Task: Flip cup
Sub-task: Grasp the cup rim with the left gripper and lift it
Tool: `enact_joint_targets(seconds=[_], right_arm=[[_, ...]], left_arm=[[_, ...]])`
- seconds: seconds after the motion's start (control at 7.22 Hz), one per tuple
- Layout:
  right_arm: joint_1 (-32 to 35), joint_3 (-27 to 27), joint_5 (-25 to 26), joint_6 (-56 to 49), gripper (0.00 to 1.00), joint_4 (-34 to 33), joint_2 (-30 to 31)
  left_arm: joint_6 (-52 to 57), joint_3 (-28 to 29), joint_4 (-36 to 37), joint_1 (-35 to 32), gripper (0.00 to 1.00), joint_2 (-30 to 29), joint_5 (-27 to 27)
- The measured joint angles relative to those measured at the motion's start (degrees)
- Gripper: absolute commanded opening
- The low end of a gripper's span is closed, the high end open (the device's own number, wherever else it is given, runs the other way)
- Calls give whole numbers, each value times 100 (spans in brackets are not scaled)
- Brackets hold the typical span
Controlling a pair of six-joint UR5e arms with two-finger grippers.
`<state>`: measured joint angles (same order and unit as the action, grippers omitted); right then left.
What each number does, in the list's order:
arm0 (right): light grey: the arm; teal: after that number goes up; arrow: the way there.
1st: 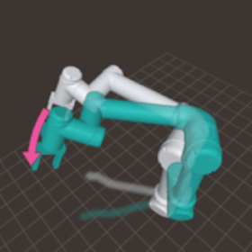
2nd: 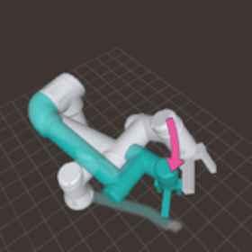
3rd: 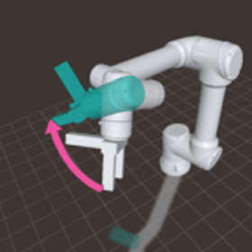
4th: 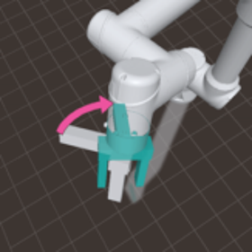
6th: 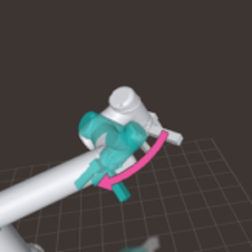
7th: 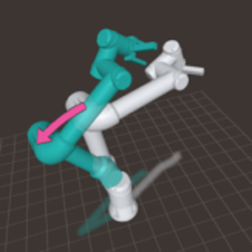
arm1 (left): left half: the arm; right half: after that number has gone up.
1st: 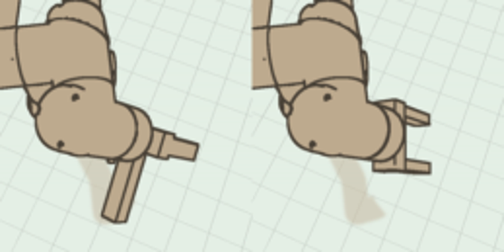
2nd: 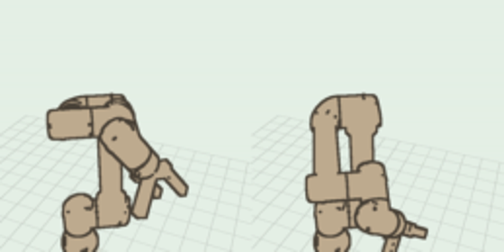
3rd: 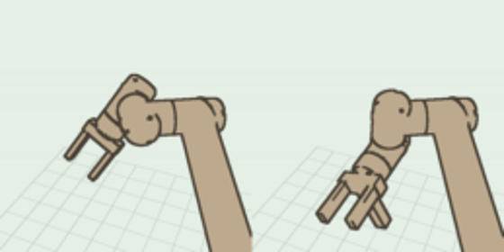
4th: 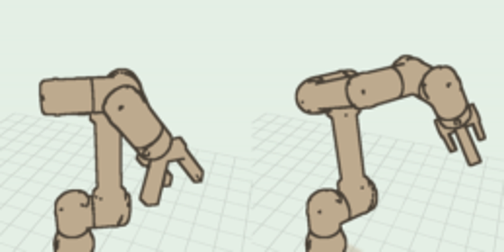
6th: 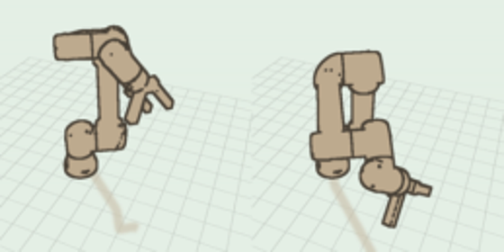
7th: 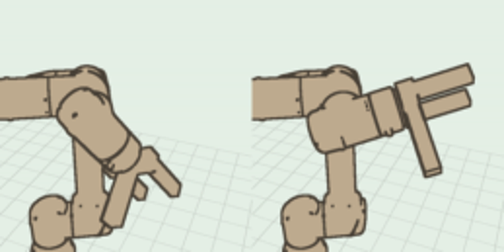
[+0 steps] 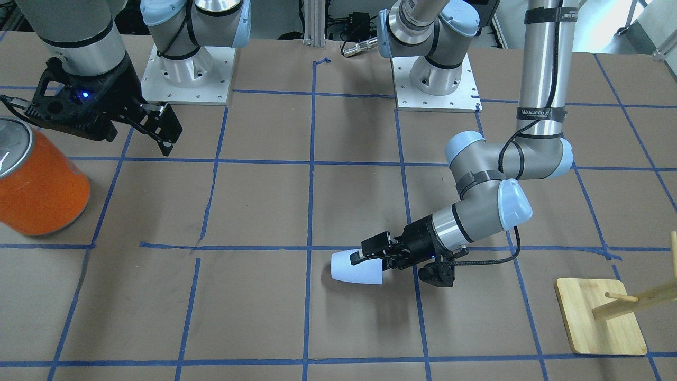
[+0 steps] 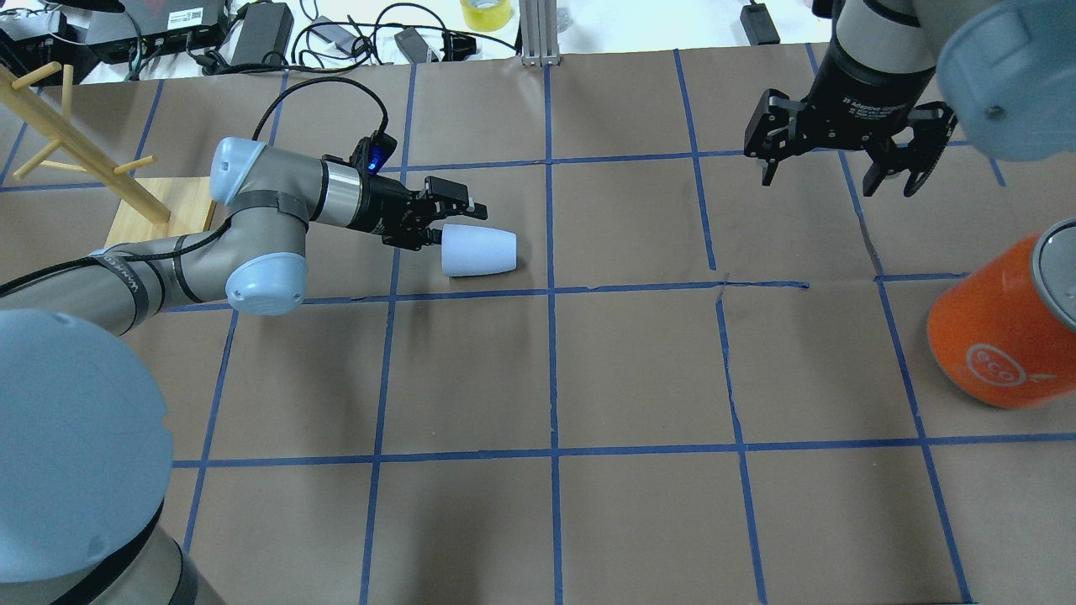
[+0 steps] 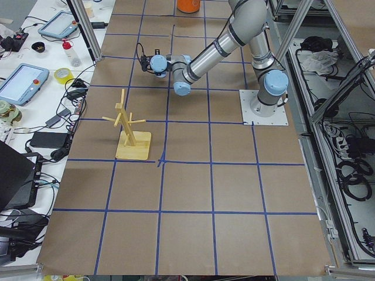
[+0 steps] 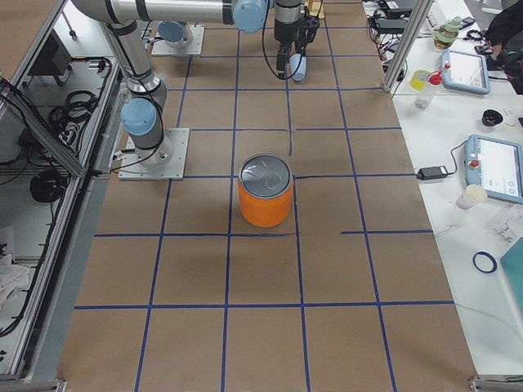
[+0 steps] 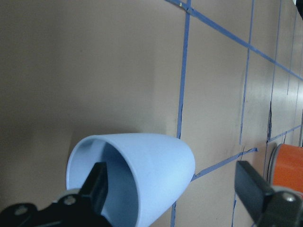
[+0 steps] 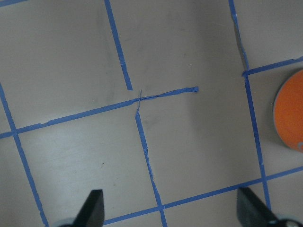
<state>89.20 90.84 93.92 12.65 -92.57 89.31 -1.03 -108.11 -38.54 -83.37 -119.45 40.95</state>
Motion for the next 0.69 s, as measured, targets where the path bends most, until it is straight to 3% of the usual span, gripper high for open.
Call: enact_joint_targets(seconds=[0.28, 0.55, 0.69], right_arm=[[1, 14, 3, -6, 100, -13, -1], [1, 33, 3, -8, 100, -24, -1], [1, 41, 3, -8, 100, -27, -1]], left_arm=[[-5, 2, 179, -10, 30, 0, -4], [-76, 5, 267, -12, 8, 12, -18], [-141, 8, 284, -13, 4, 42, -28]])
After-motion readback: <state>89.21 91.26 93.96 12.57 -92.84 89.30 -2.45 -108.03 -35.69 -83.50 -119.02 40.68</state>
